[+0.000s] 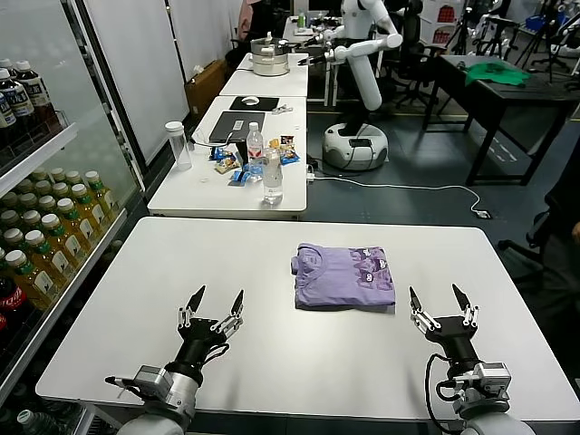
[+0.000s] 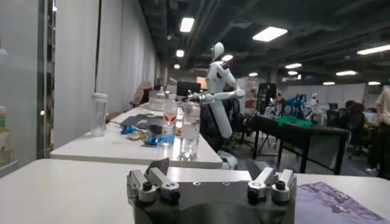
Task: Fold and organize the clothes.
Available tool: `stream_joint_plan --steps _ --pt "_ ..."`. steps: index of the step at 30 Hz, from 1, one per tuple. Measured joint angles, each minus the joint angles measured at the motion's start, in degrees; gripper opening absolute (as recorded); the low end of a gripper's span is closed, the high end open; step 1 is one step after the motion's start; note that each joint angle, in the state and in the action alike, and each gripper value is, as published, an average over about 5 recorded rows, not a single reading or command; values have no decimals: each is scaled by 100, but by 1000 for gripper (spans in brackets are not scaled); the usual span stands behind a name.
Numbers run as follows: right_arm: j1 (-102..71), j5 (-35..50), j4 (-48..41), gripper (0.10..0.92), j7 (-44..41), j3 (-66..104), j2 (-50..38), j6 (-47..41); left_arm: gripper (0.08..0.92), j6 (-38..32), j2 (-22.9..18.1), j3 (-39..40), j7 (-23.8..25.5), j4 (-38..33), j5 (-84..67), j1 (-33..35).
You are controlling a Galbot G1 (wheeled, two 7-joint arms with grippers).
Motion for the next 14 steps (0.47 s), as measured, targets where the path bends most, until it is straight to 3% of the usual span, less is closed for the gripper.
stream_joint_plan --steps 14 --pt "-17 -74 109 823 191 12 49 -90 823 -170 -132 -13 41 -36 157 127"
